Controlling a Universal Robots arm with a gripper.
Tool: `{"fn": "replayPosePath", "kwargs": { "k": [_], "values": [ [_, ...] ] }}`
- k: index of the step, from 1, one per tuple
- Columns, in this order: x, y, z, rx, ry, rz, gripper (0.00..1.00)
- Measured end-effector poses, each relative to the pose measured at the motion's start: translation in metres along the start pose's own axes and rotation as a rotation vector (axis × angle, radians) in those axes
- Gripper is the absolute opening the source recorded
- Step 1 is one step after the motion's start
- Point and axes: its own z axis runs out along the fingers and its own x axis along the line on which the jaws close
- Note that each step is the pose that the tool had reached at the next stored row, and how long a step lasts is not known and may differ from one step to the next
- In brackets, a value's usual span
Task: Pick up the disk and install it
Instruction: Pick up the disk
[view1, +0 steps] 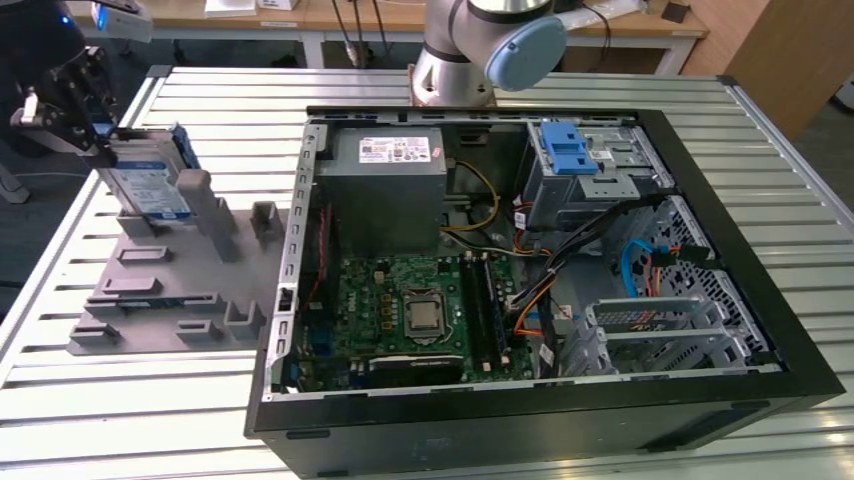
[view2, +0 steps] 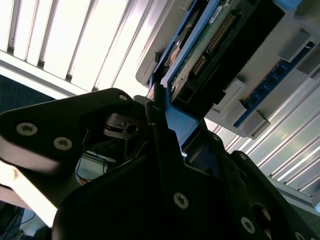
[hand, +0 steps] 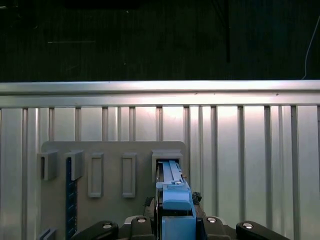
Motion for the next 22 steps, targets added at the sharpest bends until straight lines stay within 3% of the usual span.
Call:
{"fn": "replayPosePath", "kwargs": {
  "k": [22],
  "values": [
    [-0.0001,0.0001,-0.0093,-0.0001,0.0001,0.0,0.36]
  ]
}}
